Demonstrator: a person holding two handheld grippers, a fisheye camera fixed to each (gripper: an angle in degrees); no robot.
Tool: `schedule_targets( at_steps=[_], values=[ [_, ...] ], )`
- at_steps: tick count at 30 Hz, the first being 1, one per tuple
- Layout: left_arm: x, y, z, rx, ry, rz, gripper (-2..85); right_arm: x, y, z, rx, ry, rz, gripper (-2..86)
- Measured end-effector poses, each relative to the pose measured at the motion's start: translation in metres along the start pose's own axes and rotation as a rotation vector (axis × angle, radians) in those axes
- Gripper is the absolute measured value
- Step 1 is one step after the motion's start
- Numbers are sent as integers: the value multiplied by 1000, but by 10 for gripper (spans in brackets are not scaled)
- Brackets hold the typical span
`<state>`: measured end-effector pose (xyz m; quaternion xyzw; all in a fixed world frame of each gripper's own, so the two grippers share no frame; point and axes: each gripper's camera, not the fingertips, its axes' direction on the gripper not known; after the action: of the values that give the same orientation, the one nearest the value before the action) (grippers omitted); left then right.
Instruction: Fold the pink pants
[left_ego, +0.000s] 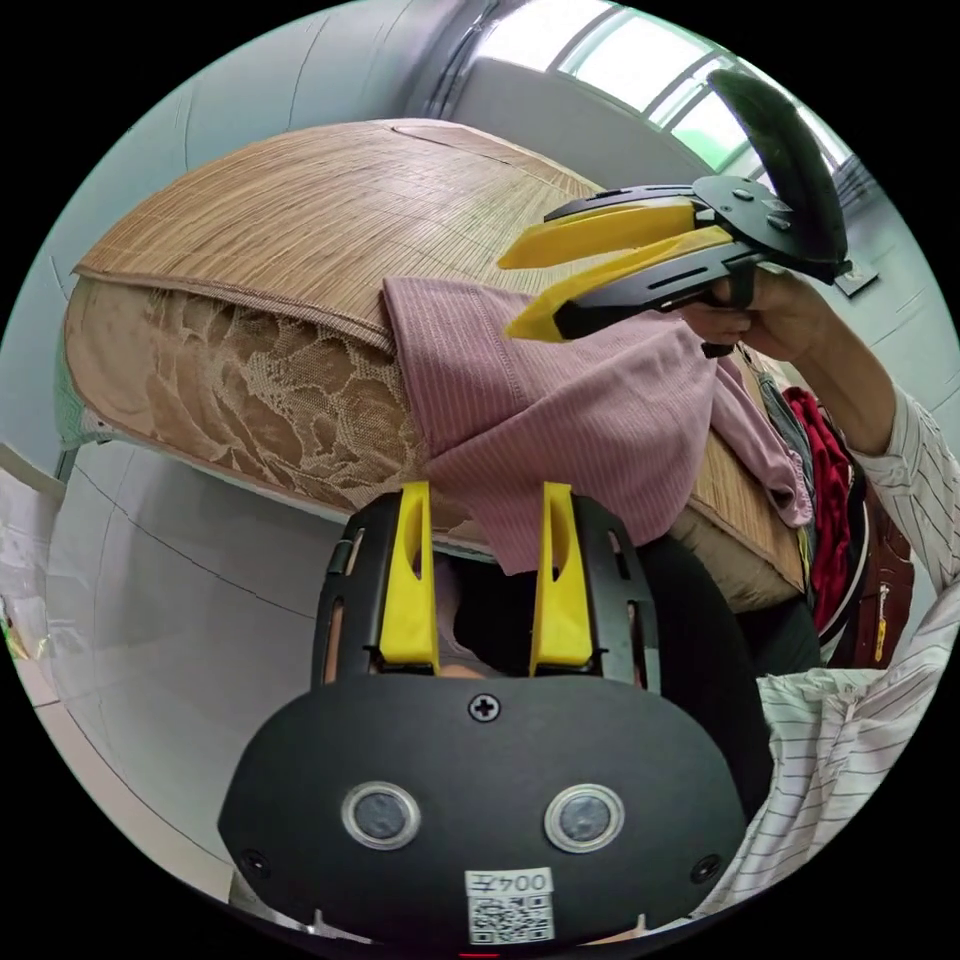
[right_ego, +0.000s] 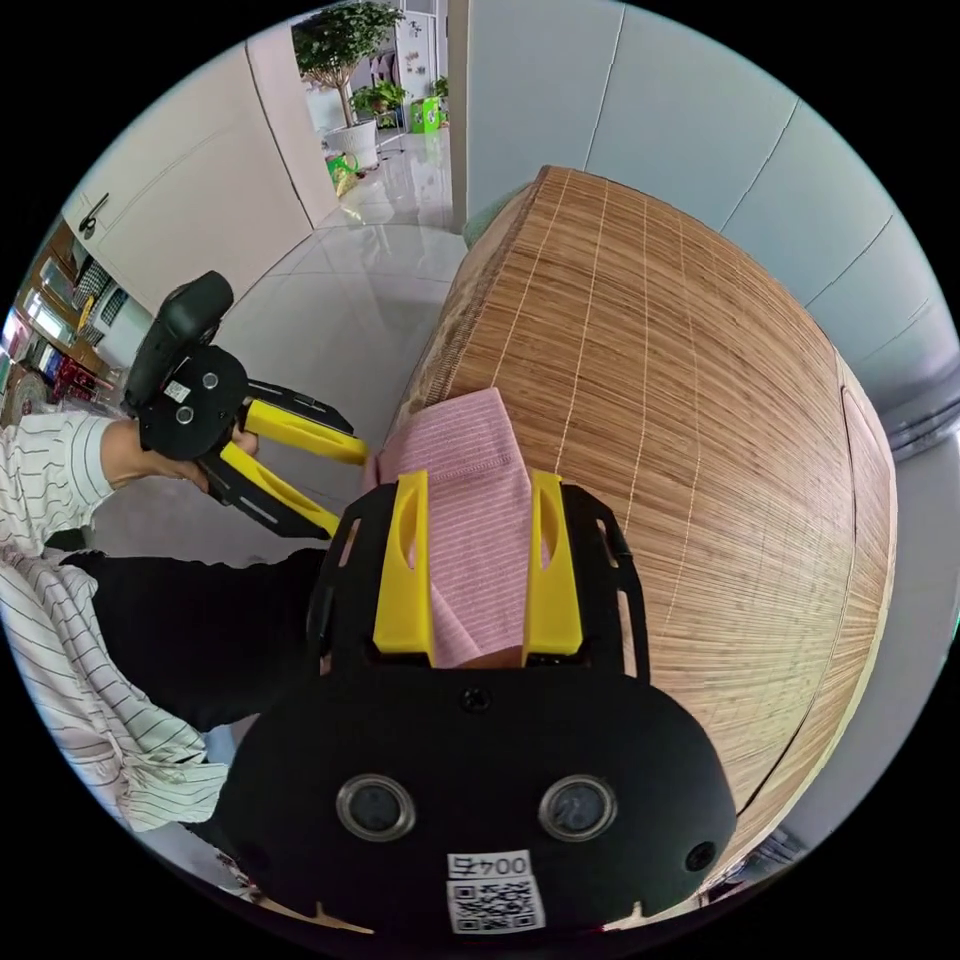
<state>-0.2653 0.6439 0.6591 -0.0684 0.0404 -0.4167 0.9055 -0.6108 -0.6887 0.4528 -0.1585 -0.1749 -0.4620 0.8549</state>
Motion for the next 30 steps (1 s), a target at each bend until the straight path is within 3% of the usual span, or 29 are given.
schedule_targets(
  at_steps=[3, 5, 9, 18, 23, 30],
  values=[
    [10, 6, 3, -6, -8, -36, 128, 3, -19, 0, -13, -23, 22, 119],
    [20, 14, -2, 24, -15, -64, 95, 4, -27, -6, -6, -69, 3, 49],
    [45, 9, -29, 4, -70, -42, 49, 13, -39, -34, 35, -81, 25, 34],
    [127, -129, -136, 65, -302, 278, 32, 113, -47, -157, 289, -47, 191, 38],
    [142, -276, -85, -9, -433, 360, 28, 198, -56, -152, 291, 20, 374, 40],
    [149, -377, 46, -201, -545, 384, 34, 288, -36, -110, 232, 75, 622, 100]
  ],
)
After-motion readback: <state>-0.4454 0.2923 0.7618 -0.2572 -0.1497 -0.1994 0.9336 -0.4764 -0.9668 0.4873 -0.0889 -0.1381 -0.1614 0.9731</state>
